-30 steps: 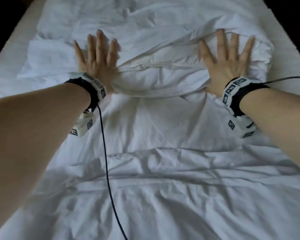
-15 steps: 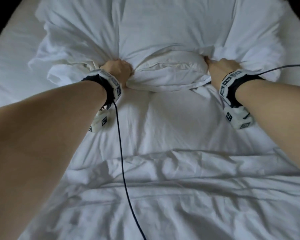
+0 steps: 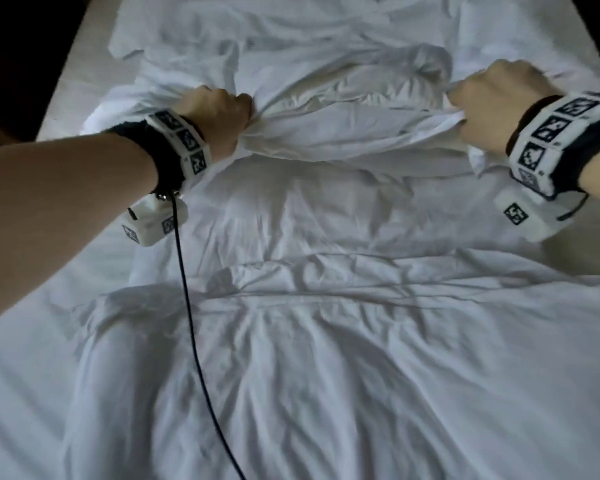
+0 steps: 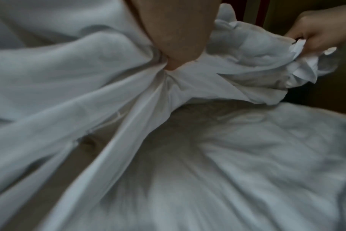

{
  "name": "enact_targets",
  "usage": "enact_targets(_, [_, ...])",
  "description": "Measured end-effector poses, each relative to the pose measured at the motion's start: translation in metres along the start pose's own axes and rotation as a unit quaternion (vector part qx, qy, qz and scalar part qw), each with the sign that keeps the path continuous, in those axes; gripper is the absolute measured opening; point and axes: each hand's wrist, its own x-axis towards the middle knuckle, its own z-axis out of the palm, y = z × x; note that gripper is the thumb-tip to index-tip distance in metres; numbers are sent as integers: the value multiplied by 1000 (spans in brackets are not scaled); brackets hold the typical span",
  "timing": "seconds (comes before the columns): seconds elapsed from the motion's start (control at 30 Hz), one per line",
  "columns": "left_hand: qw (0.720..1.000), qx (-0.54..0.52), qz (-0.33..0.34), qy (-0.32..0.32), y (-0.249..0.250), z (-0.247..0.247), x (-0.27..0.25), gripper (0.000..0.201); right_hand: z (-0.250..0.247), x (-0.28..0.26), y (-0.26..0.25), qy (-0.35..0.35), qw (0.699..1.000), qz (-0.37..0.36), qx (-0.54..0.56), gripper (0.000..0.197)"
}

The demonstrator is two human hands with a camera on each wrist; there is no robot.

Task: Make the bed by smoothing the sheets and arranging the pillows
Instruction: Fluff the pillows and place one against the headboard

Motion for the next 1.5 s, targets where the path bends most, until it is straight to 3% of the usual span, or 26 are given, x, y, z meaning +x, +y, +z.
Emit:
enact_targets(0.07, [998, -32, -30, -34, 17, 33, -13, 42, 31, -14, -14, -35, 999, -1, 10, 17])
enact_targets(0.2, [998, -23, -42, -42, 45, 102, -31, 103, 100, -35, -42, -102, 995, 22, 3, 71])
enact_targets(0.27, [997, -49, -51, -28, 54, 106, -36, 103, 99, -34, -39, -130, 991, 18, 21, 84])
enact_targets(0.33, [993, -103, -49, -31, 63, 90, -46, 95, 80, -38, -31, -157, 986, -1, 59, 78])
enact_targets(0.47, [985, -152, 47, -65, 93, 63, -106, 89, 43, -90, -33, -198, 972, -42, 121, 71])
enact_targets(0.57, [974, -135, 103, -152, 122, 77, -169, 93, 41, -156, -50, -323, 931, -59, 160, 89])
enact_targets(0.63, [973, -127, 80, -174, 128, 94, -190, 104, 59, -186, -54, -352, 922, -67, 150, 108])
enact_targets(0.73, [974, -118, -6, -191, 118, 112, -193, 109, 94, -203, -49, -303, 941, -64, 137, 120])
enact_targets(0.83, [976, -133, -76, -153, 102, 121, -193, 114, 114, -205, -46, -209, 965, -55, 145, 123])
enact_targets(0.93, [974, -132, -116, -140, 89, 126, -199, 119, 124, -201, -40, -153, 976, -38, 149, 124])
enact_targets(1.1, [981, -84, -100, -142, 95, 126, -206, 106, 132, -206, -37, -188, 968, -38, 162, 114])
enact_targets(1.23, [993, -85, -47, -64, 104, 125, -220, 79, 128, -214, -47, -144, 982, -81, 96, 90])
enact_targets(1.33, [995, -87, -27, -36, 101, 118, -222, 70, 120, -213, -47, -116, 983, -113, 83, 53])
enact_targets(1.5, [995, -62, -66, 45, 68, 74, -194, 69, 78, -180, -20, -36, 989, -125, 72, 29])
